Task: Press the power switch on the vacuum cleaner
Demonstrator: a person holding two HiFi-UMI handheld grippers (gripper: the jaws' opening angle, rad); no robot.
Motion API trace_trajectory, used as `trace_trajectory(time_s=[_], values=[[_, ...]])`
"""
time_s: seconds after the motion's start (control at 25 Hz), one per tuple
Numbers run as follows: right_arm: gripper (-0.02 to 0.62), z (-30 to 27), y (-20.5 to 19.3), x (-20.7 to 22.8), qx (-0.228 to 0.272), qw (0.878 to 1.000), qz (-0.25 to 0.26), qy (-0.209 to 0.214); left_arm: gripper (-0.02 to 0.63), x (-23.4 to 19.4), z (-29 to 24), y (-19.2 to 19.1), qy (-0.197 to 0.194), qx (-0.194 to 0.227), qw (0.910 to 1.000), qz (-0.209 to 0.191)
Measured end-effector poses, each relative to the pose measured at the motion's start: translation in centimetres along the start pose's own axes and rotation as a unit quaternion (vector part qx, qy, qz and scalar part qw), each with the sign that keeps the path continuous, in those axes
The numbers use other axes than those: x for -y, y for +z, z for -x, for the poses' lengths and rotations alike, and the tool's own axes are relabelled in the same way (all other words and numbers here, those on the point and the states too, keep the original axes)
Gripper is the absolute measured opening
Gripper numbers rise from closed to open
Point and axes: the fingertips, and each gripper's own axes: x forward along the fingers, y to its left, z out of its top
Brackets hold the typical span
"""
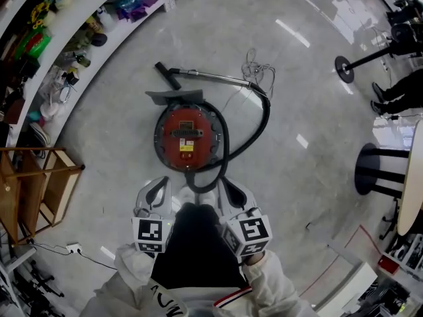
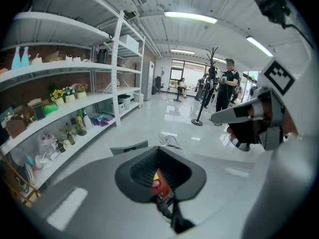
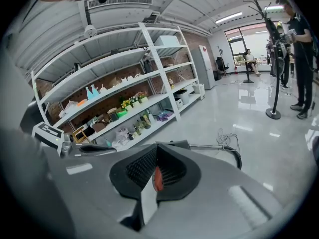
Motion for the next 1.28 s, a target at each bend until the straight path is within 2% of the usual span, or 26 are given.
trace_trajectory(time_s=[0.6,1.08,1.28], values=[[0.000,-3.7,-2.7,2.7,-0.014,1.000,0.006,-0.016,0.000,-0.3,-4.4,-4.2,-0.004,-0.017,0.9996,0.023],[0.000,-4.2,-3.3,2.4,-0.026,1.000,0.003,-0.016,0.000,-0.3,-8.0,-7.8,-0.018,-0.048,0.9987,-0.002],[0.001,-3.9,-3.1,2.9,-0.025,0.999,-0.006,-0.021,0.000,-0.3,-9.5,-9.2,-0.016,-0.062,0.9979,0.004]])
